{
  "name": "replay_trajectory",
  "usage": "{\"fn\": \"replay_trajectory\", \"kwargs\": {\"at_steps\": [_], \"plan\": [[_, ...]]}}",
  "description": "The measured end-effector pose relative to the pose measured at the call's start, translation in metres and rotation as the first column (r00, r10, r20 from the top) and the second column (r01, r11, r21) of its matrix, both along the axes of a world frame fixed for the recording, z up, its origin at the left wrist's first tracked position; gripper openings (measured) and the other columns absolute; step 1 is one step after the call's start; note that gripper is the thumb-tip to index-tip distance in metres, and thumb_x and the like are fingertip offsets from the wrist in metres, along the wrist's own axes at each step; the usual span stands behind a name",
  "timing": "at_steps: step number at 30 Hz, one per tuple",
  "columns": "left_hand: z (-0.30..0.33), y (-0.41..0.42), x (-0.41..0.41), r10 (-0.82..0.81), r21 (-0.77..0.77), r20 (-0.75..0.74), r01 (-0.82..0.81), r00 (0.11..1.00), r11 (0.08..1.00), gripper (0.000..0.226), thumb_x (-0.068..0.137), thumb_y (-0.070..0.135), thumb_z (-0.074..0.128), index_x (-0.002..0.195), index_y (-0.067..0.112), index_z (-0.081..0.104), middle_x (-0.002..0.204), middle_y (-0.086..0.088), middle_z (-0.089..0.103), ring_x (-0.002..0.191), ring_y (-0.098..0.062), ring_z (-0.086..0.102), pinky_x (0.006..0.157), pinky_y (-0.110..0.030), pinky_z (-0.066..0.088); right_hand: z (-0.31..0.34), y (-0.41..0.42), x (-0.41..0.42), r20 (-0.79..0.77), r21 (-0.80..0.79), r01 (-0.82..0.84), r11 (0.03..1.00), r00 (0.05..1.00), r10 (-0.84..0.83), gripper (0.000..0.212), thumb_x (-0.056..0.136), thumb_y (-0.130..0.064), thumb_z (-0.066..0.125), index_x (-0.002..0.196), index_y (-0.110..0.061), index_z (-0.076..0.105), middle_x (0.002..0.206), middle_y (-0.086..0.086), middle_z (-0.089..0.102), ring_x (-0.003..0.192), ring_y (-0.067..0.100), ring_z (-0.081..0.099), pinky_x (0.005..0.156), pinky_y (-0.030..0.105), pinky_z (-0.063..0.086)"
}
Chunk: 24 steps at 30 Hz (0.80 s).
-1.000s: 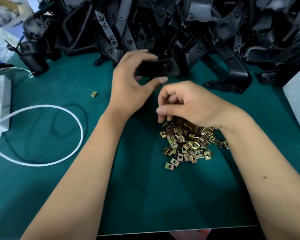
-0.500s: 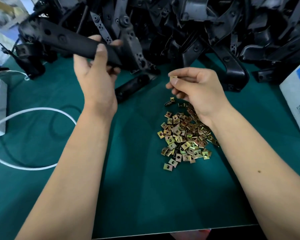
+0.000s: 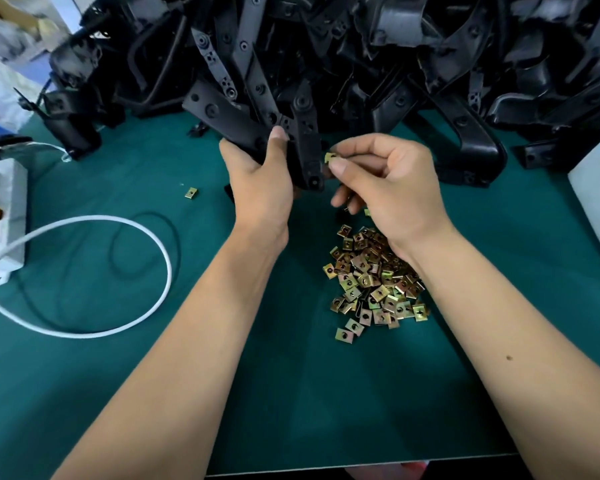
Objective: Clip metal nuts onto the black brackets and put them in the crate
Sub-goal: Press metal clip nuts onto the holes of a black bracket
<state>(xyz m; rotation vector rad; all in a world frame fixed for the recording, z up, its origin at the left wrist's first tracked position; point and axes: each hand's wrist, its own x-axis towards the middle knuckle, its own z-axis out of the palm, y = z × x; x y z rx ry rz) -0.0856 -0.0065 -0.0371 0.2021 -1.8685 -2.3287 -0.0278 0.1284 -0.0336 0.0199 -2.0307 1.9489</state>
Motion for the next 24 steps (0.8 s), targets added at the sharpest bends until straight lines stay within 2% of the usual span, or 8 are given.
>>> {"fn": "replay_trajectory", "kwargs": {"at_steps": [1, 3, 6, 8, 13, 18, 20, 24], "plan": [[-0.001, 0.0, 0.001, 0.041, -0.017, 0.01, -0.041, 0.999, 0.999, 0.021, 0.101, 0.027, 0.063, 0.114, 0.018, 0.05, 0.118, -0.001, 0.067, 0.107, -0.02, 0.066, 0.095, -0.042, 0.058, 0.0, -0.001, 0.0, -0.006, -0.007, -0.008, 1.0, 1.0, 0.008, 0.003, 0.096, -0.01, 0.071, 0.095, -0.012, 0.073, 0.08, 0.008, 0.078, 0.055, 0.02, 0.068, 0.046, 0.024, 0.048], [-0.002, 0.0, 0.001, 0.093, -0.045, 0.022, -0.092, 0.995, 0.995, 0.021, 0.1, 0.026, 0.064, 0.113, 0.016, 0.051, 0.117, -0.001, 0.066, 0.108, -0.016, 0.065, 0.103, -0.041, 0.053, 0.0, -0.004, 0.001, -0.007, -0.014, -0.015, 1.0, 1.0, 0.015, 0.009, 0.099, -0.014, 0.069, 0.092, -0.012, 0.074, 0.078, 0.009, 0.077, 0.056, 0.018, 0.067, 0.047, 0.025, 0.048], [-0.003, 0.002, 0.003, 0.117, -0.088, -0.016, -0.118, 0.993, 0.989, 0.02, 0.1, 0.027, 0.063, 0.113, 0.016, 0.053, 0.107, 0.007, 0.066, 0.091, 0.003, 0.061, 0.088, -0.02, 0.051, -0.001, -0.007, 0.002, 0.029, 0.007, -0.025, 1.0, 0.999, 0.025, 0.011, 0.099, -0.016, 0.068, 0.09, -0.012, 0.075, 0.073, 0.006, 0.075, 0.058, 0.016, 0.064, 0.048, 0.024, 0.048], [-0.004, 0.004, 0.004, 0.137, -0.109, -0.046, -0.141, 0.99, 0.984, 0.02, 0.101, 0.025, 0.063, 0.114, 0.014, 0.053, 0.102, 0.008, 0.064, 0.081, 0.008, 0.058, 0.079, -0.012, 0.047, -0.002, -0.008, 0.002, 0.065, 0.008, -0.03, 1.0, 0.997, 0.029, 0.013, 0.1, -0.016, 0.067, 0.09, -0.011, 0.074, 0.07, 0.005, 0.073, 0.057, 0.016, 0.062, 0.047, 0.024, 0.048], [-0.006, 0.006, 0.003, 0.159, -0.12, -0.057, -0.165, 0.986, 0.979, 0.023, 0.1, 0.024, 0.062, 0.117, 0.011, 0.052, 0.105, 0.004, 0.063, 0.088, -0.004, 0.058, 0.085, -0.02, 0.05, -0.002, -0.01, 0.003, 0.111, 0.021, -0.025, 0.999, 0.994, 0.023, 0.015, 0.101, -0.014, 0.065, 0.089, -0.009, 0.071, 0.066, 0.004, 0.071, 0.055, 0.017, 0.059, 0.046, 0.025, 0.047], [-0.01, 0.006, 0.0, 0.168, -0.133, -0.057, -0.174, 0.984, 0.976, 0.018, 0.1, 0.024, 0.062, 0.111, 0.015, 0.052, 0.101, 0.008, 0.061, 0.078, 0.011, 0.056, 0.072, -0.006, 0.043, -0.002, -0.009, 0.004, 0.098, -0.003, -0.042, 0.999, 0.994, 0.042, 0.009, 0.097, -0.007, 0.068, 0.091, -0.004, 0.074, 0.068, 0.003, 0.071, 0.06, 0.016, 0.06, 0.05, 0.025, 0.049], [-0.011, 0.006, 0.0, 0.176, -0.134, -0.056, -0.182, 0.983, 0.974, 0.018, 0.1, 0.024, 0.062, 0.111, 0.015, 0.051, 0.1, 0.009, 0.061, 0.077, 0.012, 0.055, 0.072, -0.006, 0.044, -0.001, -0.009, 0.004, 0.09, -0.046, -0.046, 0.998, 0.995, 0.05, 0.007, 0.094, -0.001, 0.071, 0.093, -0.005, 0.076, 0.073, 0.004, 0.071, 0.065, 0.015, 0.063, 0.053, 0.024, 0.05], [-0.011, 0.005, -0.002, 0.204, -0.136, -0.059, -0.21, 0.977, 0.968, 0.017, 0.099, 0.023, 0.063, 0.11, 0.016, 0.051, 0.099, 0.009, 0.061, 0.078, 0.01, 0.057, 0.073, -0.009, 0.044, -0.002, -0.007, 0.003, 0.089, -0.089, -0.056, 0.994, 0.994, 0.064, 0.017, 0.09, 0.005, 0.072, 0.097, -0.009, 0.077, 0.081, 0.004, 0.075, 0.072, 0.015, 0.068, 0.059, 0.023, 0.054]]}}
